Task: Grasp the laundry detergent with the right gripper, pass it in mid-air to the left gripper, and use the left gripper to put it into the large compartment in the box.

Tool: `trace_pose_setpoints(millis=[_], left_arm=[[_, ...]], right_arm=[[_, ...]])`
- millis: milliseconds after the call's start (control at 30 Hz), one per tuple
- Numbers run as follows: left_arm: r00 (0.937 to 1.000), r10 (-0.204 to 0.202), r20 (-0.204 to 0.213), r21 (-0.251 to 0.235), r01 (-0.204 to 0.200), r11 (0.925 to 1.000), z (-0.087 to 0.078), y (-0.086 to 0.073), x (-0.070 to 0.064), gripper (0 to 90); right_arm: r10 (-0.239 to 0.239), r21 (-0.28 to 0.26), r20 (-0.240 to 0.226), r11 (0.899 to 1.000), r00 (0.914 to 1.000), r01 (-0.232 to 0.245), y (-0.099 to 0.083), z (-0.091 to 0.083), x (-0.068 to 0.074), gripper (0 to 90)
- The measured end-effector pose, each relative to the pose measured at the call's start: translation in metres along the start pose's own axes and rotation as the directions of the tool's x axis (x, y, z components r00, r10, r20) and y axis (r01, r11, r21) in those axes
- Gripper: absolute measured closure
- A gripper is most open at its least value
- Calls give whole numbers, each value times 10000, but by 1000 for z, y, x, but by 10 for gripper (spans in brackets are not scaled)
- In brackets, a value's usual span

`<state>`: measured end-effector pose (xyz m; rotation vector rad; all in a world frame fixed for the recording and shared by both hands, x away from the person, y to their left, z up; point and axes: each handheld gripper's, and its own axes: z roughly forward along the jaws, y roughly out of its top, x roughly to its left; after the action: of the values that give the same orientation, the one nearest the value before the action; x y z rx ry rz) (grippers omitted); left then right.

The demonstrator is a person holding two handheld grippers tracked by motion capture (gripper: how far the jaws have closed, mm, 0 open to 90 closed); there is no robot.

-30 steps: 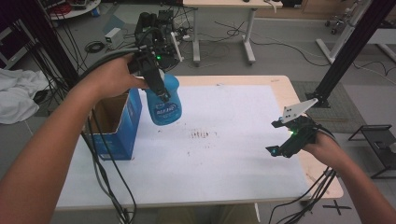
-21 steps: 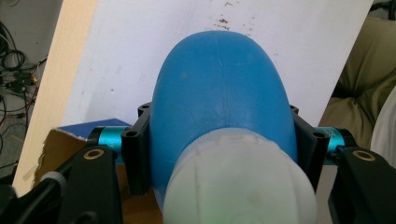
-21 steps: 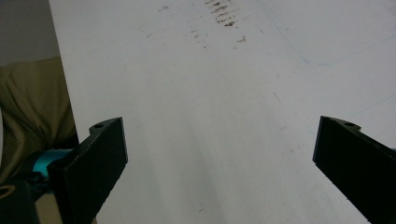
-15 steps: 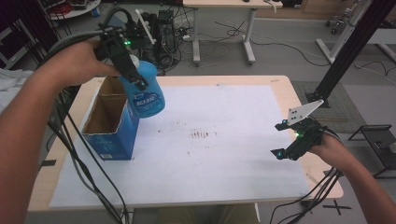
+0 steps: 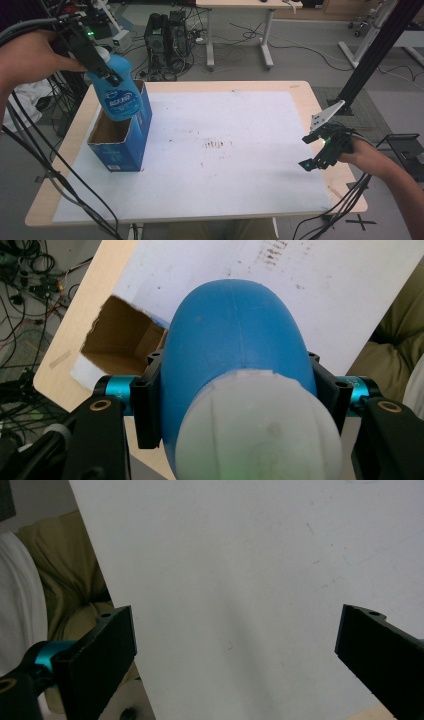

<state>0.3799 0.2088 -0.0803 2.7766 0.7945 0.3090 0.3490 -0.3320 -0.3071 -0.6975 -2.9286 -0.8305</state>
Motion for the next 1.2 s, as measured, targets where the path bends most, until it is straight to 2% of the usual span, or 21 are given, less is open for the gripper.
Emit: trace_pose_setpoints(millis=[67,100,167,267,333,367,500,533,567,700,800,867,1067,1100,1133,1167,1200], left_arm=[[10000,-8,-27,93,9,10000,-1,-4,3,376],[10000,31,-27,168,-31,9999,-1,-5,5,376],[9999,-150,-34,41,150,9999,0,-7,6,376],[10000,-93,11,120,92,9999,1,-9,9,376],[10000,28,-2,206,-28,9998,1,-10,11,376],[10000,-76,24,172,75,9998,2,-11,12,376],[10000,-24,-7,165,24,9999,2,-15,15,377],[9999,142,-20,364,-141,9992,2,-16,17,377],[10000,-28,-23,275,29,9996,4,-17,17,376],[9999,-115,-80,359,118,9993,7,-23,22,377],[9993,-345,-128,536,351,9979,13,-28,25,377],[9985,-512,-207,492,522,9974,18,-31,26,376],[9978,-635,-182,598,644,9961,34,-39,32,377],[9968,-784,-178,473,792,9957,38,-41,31,376],[9962,-850,-168,410,857,9955,42,-42,31,377],[9973,-726,-101,559,730,9958,44,-43,33,377],[9970,-771,-80,574,775,9953,48,-44,33,376]], right_arm=[[13,138,38,9999,10000,-14,1,-2,1,21],[-168,165,-24,9997,9999,168,1,-2,-1,21],[-163,225,21,9996,9999,163,3,-2,0,21],[-319,236,-56,9992,9995,320,6,-3,0,21],[-184,349,19,9992,9998,183,7,-4,2,21],[-165,291,12,9994,9999,165,8,-4,2,21],[-30,399,127,9992,9999,25,10,-5,3,21],[-134,345,103,9993,9999,130,10,-4,2,21],[-72,312,92,9995,9999,69,11,-3,3,21],[-200,423,157,9989,9997,194,12,-3,3,21],[-255,294,118,9993,9996,251,12,-1,2,21],[-253,369,137,9990,9996,248,13,-1,3,21],[-116,369,-20,9993,9999,116,14,3,5,21],[-260,330,76,9991,9996,258,15,4,4,21],[-177,314,-19,9993,9998,178,15,5,5,21],[-149,306,9,9994,9999,148,15,5,5,21],[-148,288,-5,9995,9999,148,15,6,5,21]])
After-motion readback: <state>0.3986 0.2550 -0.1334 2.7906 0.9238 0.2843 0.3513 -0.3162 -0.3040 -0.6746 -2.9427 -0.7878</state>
